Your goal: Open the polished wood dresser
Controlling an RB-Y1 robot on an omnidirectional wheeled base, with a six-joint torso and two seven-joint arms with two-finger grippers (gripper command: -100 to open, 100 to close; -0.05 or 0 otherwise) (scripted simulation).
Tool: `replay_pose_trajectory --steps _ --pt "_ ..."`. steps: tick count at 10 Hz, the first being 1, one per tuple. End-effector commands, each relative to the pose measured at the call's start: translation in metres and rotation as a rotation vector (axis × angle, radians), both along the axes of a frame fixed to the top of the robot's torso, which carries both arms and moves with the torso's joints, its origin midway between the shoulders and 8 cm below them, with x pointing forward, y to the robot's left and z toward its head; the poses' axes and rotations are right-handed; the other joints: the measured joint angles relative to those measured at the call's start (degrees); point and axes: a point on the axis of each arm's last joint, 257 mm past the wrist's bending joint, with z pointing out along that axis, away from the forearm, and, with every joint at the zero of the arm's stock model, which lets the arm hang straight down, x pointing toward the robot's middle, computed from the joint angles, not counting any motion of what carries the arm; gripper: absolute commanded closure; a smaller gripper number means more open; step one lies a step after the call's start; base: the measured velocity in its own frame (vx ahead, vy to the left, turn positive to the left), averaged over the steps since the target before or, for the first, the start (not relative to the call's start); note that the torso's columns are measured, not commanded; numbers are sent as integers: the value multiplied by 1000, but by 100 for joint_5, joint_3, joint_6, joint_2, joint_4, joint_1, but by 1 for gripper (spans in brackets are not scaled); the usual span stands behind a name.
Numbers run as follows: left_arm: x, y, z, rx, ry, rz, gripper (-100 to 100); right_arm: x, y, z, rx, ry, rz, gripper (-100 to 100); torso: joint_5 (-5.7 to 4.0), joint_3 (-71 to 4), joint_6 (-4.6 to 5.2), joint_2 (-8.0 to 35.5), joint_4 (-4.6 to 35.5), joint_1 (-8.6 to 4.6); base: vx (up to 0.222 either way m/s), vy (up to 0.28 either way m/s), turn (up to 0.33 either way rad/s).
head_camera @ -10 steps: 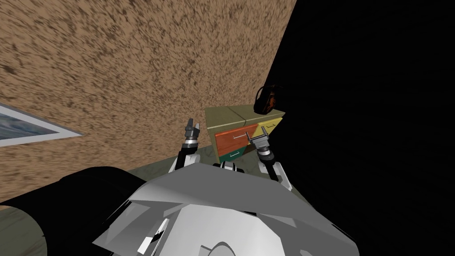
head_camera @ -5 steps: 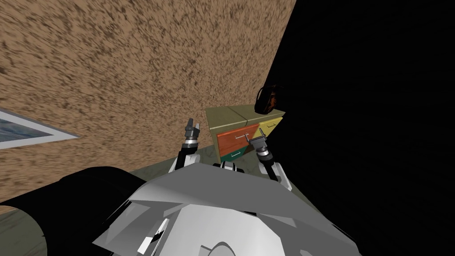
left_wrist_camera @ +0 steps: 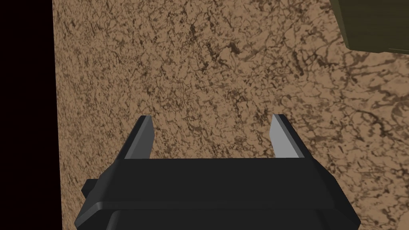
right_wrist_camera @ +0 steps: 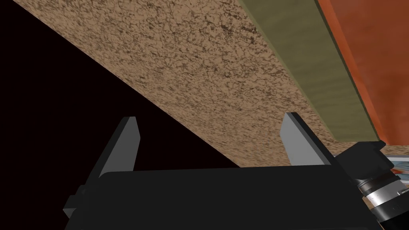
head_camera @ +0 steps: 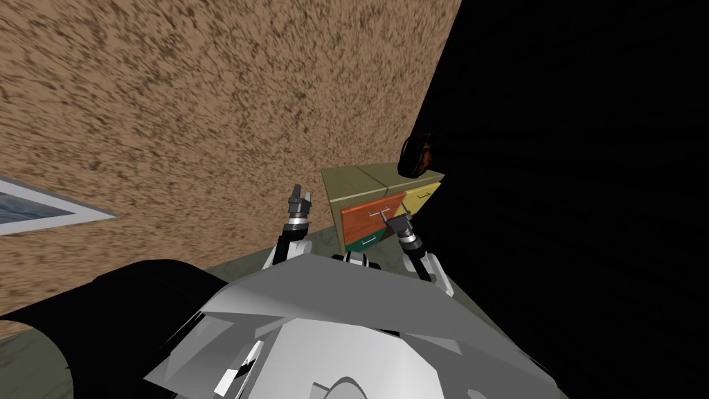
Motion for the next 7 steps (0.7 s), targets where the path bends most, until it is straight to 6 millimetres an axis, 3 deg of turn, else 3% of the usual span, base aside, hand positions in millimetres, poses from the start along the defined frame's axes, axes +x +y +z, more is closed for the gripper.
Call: replay_pose_trajectory --steps 1,7 --pt "0 0 0 0 0 0 0 6 -2 -17 -82 -5 -47 -100 0 0 0 1 0 1 -5 58 -24" --pt "0 0 0 0 0 0 0 14 -3 -46 -228 -17 -120 -100 -2 0 0 0 0 -5 -2 50 -25"
